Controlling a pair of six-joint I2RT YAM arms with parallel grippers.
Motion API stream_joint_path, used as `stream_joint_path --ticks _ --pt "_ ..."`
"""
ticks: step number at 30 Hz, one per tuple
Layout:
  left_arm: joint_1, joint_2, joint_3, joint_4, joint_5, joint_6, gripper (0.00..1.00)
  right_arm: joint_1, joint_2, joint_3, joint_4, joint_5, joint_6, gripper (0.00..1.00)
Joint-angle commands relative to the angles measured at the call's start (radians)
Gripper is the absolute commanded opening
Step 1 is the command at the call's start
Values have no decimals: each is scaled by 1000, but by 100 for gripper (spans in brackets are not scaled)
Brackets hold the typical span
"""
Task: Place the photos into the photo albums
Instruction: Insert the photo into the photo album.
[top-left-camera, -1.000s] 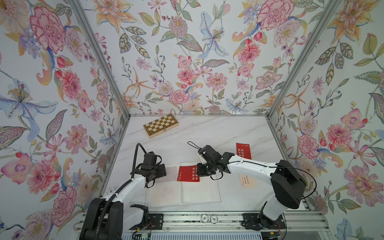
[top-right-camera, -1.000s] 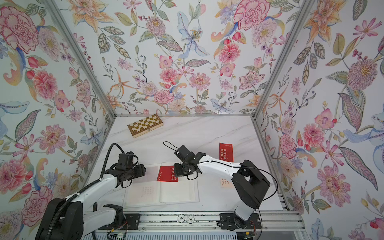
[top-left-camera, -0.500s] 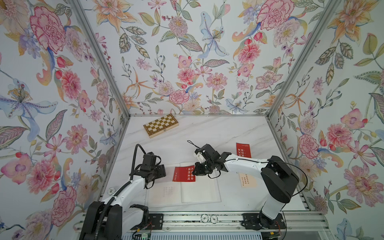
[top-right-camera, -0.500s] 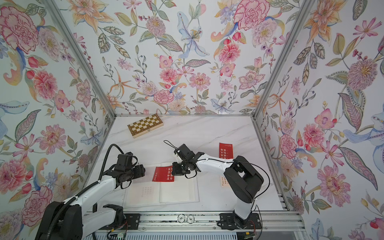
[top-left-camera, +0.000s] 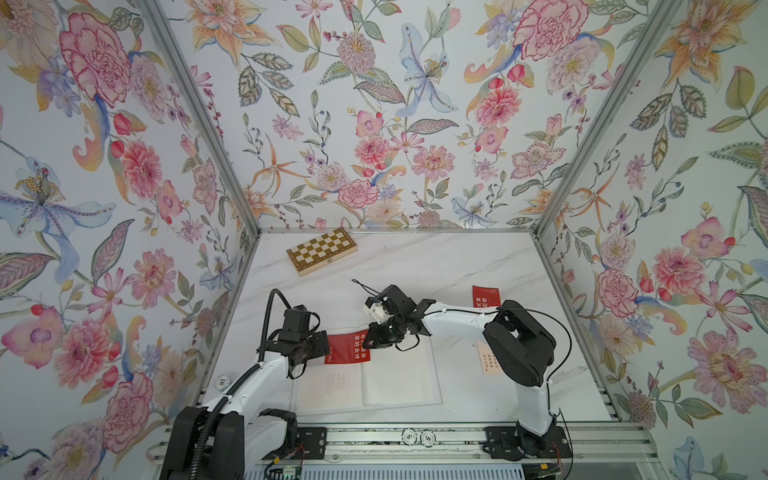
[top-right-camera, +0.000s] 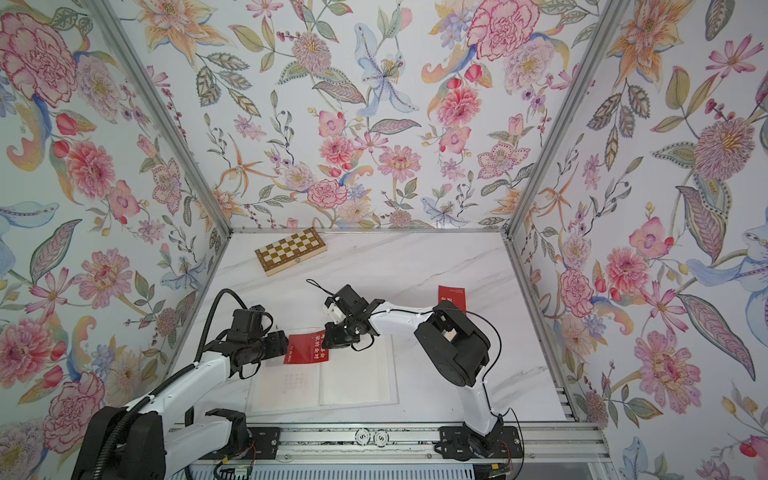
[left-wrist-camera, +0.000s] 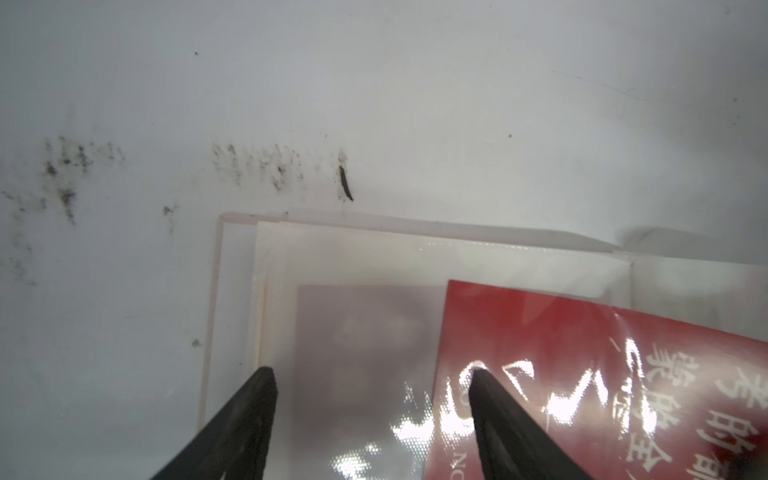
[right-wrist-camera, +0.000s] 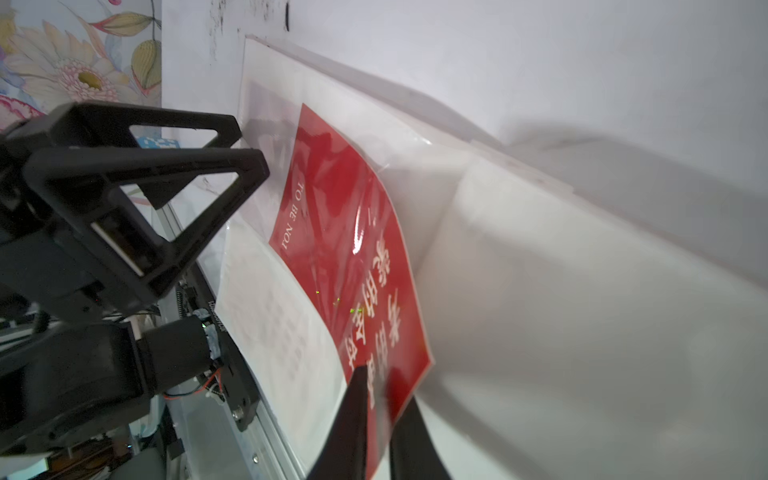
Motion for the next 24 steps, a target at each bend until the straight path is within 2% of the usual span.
stream_joint_path --ticks 1,3,7,12,24 --pt "14 -11 10 -33 12 24 73 32 40 60 -18 -22 -14 29" --pt "16 -13 10 -38 12 24 72 34 39 62 -24 -9 -12 35" --pt "17 -22 7 -40 1 26 72 15 -6 9 -29 19 -7 40" --pt "24 -22 1 -28 -15 16 72 2 -52 -38 -29 39 -1 41" --pt "60 9 -4 4 14 9 72 35 13 43 -28 40 29 40"
